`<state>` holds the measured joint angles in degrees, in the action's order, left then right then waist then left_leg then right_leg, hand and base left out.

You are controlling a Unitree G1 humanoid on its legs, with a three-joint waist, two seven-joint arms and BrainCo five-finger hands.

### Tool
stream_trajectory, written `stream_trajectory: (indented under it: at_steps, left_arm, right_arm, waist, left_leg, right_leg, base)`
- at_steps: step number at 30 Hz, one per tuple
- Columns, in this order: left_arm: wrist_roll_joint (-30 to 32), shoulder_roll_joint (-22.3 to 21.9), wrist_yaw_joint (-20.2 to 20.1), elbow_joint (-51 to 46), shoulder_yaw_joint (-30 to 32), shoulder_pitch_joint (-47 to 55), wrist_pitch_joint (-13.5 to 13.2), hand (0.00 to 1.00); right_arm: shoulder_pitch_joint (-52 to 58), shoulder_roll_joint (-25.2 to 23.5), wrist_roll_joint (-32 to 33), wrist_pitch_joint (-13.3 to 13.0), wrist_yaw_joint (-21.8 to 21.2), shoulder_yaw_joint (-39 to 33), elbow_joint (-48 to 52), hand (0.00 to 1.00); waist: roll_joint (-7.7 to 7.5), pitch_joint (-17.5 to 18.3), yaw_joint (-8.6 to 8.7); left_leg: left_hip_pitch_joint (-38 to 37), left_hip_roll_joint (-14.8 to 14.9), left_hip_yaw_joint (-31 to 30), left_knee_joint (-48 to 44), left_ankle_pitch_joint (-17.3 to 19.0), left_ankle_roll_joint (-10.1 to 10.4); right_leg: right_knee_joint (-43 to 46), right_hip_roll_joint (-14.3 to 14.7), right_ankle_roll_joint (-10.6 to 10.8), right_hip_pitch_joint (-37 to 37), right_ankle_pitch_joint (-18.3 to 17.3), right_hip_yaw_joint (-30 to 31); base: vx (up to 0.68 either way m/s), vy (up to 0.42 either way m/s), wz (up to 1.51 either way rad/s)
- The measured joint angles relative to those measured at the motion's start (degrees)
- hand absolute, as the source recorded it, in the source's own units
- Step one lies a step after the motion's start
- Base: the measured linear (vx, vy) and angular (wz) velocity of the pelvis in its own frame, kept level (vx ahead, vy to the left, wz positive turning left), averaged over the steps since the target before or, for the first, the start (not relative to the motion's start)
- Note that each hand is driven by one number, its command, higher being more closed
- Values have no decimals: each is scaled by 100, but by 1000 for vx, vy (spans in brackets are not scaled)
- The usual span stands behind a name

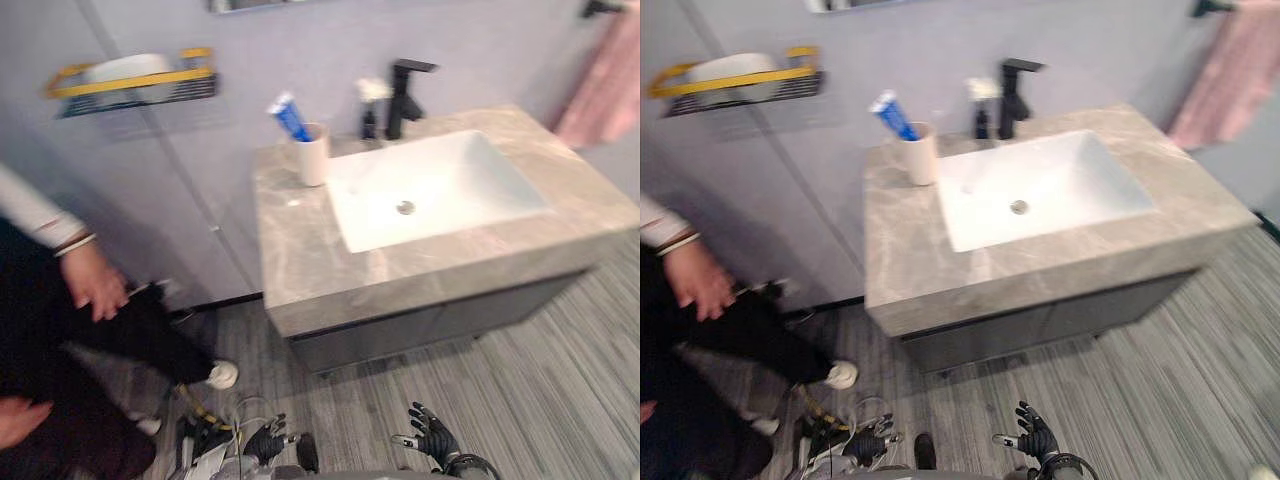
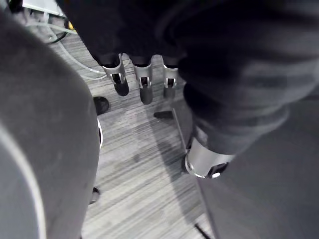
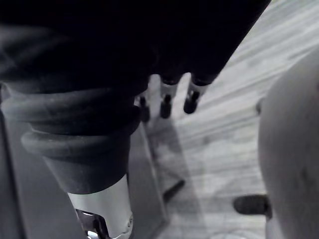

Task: Organize washtable

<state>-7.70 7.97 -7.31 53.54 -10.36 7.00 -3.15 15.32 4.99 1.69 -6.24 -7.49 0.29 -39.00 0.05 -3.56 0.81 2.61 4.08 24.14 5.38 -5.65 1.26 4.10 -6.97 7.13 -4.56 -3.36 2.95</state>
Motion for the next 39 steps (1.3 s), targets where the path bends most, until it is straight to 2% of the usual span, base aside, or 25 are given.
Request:
stream_trajectory:
  at_steps: [2,3,4,5,6,7,8,9,10,11,13,14,17,20,24,25,26,28,29,30,32,34,35,37,39]
  left_arm:
    - [251,-9,254,343,261,-274,-6,0]
    - [333,-28,297,389,368,-309,-10,0]
    - [461,-110,392,425,632,-332,-56,0]
    - [512,-133,429,414,742,-328,-79,0]
    - [494,-142,511,397,1056,-319,-84,0]
    - [435,-252,541,391,1447,-230,-92,0]
    - [324,-423,572,406,1735,-198,-120,0]
    - [162,-588,650,381,2066,-74,-218,0]
    - [39,-599,664,375,2170,-73,-211,0]
    - [-178,-542,667,385,2294,-2,-209,0]
    - [-517,-554,734,495,2534,-63,-217,0]
    - [-542,-566,742,502,2606,-59,-222,0]
    - [-780,-608,784,505,2825,-62,-242,0]
    - [-936,-615,752,511,2915,-55,-225,0]
    - [-1078,-679,747,552,3130,-68,-212,0]
    - [-1091,-684,748,554,3129,-54,-212,0]
    - [-1210,-669,757,554,3130,-30,-221,0]
    - [-1324,-652,777,571,3127,65,-266,0]
    - [-1395,-675,784,605,3067,92,-311,0]
    - [-1452,-793,796,650,3051,99,-358,0]
    - [-1457,-823,862,655,2795,137,-428,0]
    - [-1400,-776,870,609,2482,125,-528,0]
    - [-1333,-819,862,561,2331,38,-583,0]
    - [-1246,-774,889,550,2312,-42,-619,0]
    - [-1117,-735,885,549,2216,-35,-635,0]
  right_arm:
    - [-344,35,13,-68,104,-27,-479,0]
    - [-396,24,25,-116,135,-51,-563,0]
    - [-479,48,45,-184,160,-164,-761,0]
    - [-528,68,43,-222,163,-177,-933,0]
    - [-671,98,39,-232,167,-189,-1264,0]
    - [-774,133,31,-257,167,-126,-1454,0]
    - [-885,245,20,-285,213,-158,-1592,0]
    - [-1011,351,-15,-209,252,-132,-1968,0]
    - [-1008,356,-53,-218,240,-112,-2065,0]
    - [-1045,270,-147,-204,252,-110,-2176,0]
    - [-889,150,-136,-189,312,-391,-2139,0]
    - [-811,119,-112,-188,351,-516,-2144,0]
    - [-556,-83,223,-161,500,-1203,-2272,0]
    - [-569,-316,673,-72,628,-1975,-2393,0]
    - [-557,-510,794,17,622,-2400,-2481,0]
    - [-568,-514,795,19,620,-2388,-2481,0]
    - [-580,-495,820,16,619,-2312,-2480,0]
    - [-606,-458,966,-16,613,-1955,-2461,0]
    - [-669,-289,997,-46,610,-1736,-2460,0]
    - [-831,-144,1001,-90,616,-1714,-2495,0]
    - [-855,-10,997,-148,612,-1582,-2477,0]
    - [-855,59,923,-169,615,-1336,-2487,0]
    - [-896,141,894,-201,611,-1226,-2477,0]
    - [-834,142,884,-198,615,-1144,-2526,0]
    - [-701,106,821,-127,623,-1171,-2564,0]
  waist:
    - [-18,-173,7]
    - [-12,-206,34]
    - [-78,-191,110]
    - [-109,-181,138]
    - [-316,-143,106]
    - [-283,-153,49]
    - [19,-66,-31]
    - [8,-63,-168]
    - [-1,-50,-192]
    - [-180,-49,-198]
    - [-300,-106,-141]
    - [-347,-132,-138]
    - [-386,-111,-85]
    - [-371,-108,131]
    - [-383,-144,155]
    - [-381,-151,157]
    - [-354,-190,154]
    - [-298,-277,140]
    - [-250,-300,88]
    - [-41,-421,-25]
    - [129,-463,-80]
    - [109,-387,-72]
    - [277,-333,-35]
    - [169,-377,-53]
    - [74,-381,-70]
  left_leg:
    - [-24,400,938,-371,300,-108]
    - [-13,536,1190,-473,371,-205]
    - [-41,637,1625,-675,490,-192]
    - [-65,712,1793,-862,581,-147]
    - [-75,868,2220,-1557,882,-125]
    - [149,885,2282,-1860,1260,-57]
    - [90,780,2329,-1142,1168,-167]
    - [-66,825,2950,-991,708,-296]
    - [-105,868,3138,-1045,792,-275]
    - [-159,824,3430,-1122,840,-219]
    - [-312,902,3807,-1247,725,-98]
    - [-384,953,3871,-1285,727,-95]
    - [-710,1051,3993,-1341,729,-4]
    - [-840,1035,4069,-1325,719,11]
    - [-1210,1103,4277,-1529,831,138]
    - [-1235,1159,4181,-1690,871,139]
    - [-1218,1353,3669,-2178,957,104]
    - [-877,1717,2031,-3293,1105,-170]
    - [-527,1506,365,-3569,1648,-94]
    - [-491,1056,-967,-3507,1906,132]
    - [-531,664,-2216,-3392,2135,125]
    - [-545,315,-3157,-3047,2438,218]
    - [-522,162,-3681,-2301,2788,165]
    - [-555,-7,-3497,-2135,2793,28]
    - [-751,-27,-2973,-2129,2796,-32]
  right_leg:
    - [-429,311,-72,-180,959,-187]
    - [-539,327,-213,-183,1075,-438]
    - [586,119,-792,-459,285,-1742]
    - [1233,-72,-909,-548,-22,-2357]
    - [1780,-273,-1024,-688,-4,-3094]
    - [1489,-209,-1253,-700,230,-3312]
    - [1090,50,-1333,-434,210,-3413]
    - [1901,-269,-1217,-288,-574,-4018]
    - [1859,-355,-1036,-82,-651,-4187]
    - [1123,-381,-430,326,-473,-4174]
    - [-29,33,-461,683,-204,-3774]
    - [-117,86,-489,781,-156,-3711]
    - [-261,187,-505,1093,-146,-3582]
    - [-319,194,-549,1146,-108,-3494]
    - [-408,212,-592,1255,-5,-2983]
    - [-411,221,-605,1255,5,-2851]
    - [-386,294,-646,1229,37,-2551]
    - [-169,424,-702,1096,36,-1898]
    - [-27,523,-832,924,-6,-1252]
    - [150,715,-877,718,9,-608]
    - [295,983,-910,470,33,101]
    - [337,1152,-907,80,33,798]
    - [368,1314,-893,-274,50,1114]
    - [665,1405,-853,-569,144,1440]
    - [751,1488,-651,-447,214,1749]
  base:
    - [-25,8,-219]
    - [-78,-56,-161]
    - [-29,-48,-118]
    - [22,-26,-164]
    - [-27,-13,-193]
    - [-151,-24,-231]
    - [-287,-13,-270]
    - [-192,1,-226]
    - [-103,-90,-223]
    - [1,-101,-121]
    - [-50,-239,-109]
    - [-68,-204,-73]
    - [-62,-46,-25]
    - [-86,-13,-15]
    - [-101,29,-55]
    - [-125,20,-100]
    - [-148,-30,-132]
    - [-152,-23,-180]
    - [-147,187,-260]
    - [-136,216,-277]
    - [-144,198,-228]
    - [-96,175,-188]
    - [-86,178,-178]
    - [-3,161,-139]
    - [124,142,-118]
